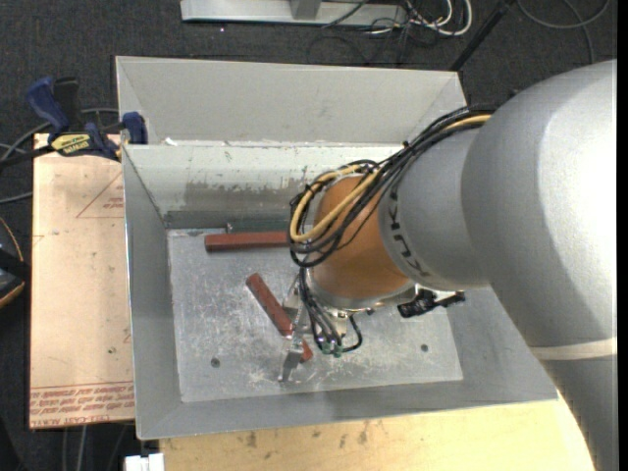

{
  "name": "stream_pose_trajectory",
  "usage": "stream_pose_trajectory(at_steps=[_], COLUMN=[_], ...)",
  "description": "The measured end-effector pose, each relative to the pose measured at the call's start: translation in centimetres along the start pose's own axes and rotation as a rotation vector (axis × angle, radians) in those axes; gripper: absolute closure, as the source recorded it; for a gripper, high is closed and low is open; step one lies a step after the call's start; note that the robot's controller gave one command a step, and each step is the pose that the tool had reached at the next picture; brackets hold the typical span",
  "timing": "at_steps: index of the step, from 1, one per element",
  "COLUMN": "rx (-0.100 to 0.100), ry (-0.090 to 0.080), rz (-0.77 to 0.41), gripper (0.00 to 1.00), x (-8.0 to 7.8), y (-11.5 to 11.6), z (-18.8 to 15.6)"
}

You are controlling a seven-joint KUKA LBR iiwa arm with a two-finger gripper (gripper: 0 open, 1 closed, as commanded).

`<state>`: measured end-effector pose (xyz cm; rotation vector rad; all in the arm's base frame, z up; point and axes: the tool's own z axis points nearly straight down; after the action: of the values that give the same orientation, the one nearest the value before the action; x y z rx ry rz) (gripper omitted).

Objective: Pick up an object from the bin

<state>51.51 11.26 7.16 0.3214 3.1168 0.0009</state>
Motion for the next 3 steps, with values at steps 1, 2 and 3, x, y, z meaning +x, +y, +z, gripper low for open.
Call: stream_pose_trajectory(at_steps=[1, 2, 3], rx=[-0.003, -0.003, -0.002], ry=[0.001, 0.001, 0.002], rz=[-0.008, -0.008, -0.008], gripper=[1.00, 1.00, 1.00], x=[-0.48, -0.48, -0.40], y=[0.79, 0.79, 0.75], z=[-0.51, -0.51, -0.84])
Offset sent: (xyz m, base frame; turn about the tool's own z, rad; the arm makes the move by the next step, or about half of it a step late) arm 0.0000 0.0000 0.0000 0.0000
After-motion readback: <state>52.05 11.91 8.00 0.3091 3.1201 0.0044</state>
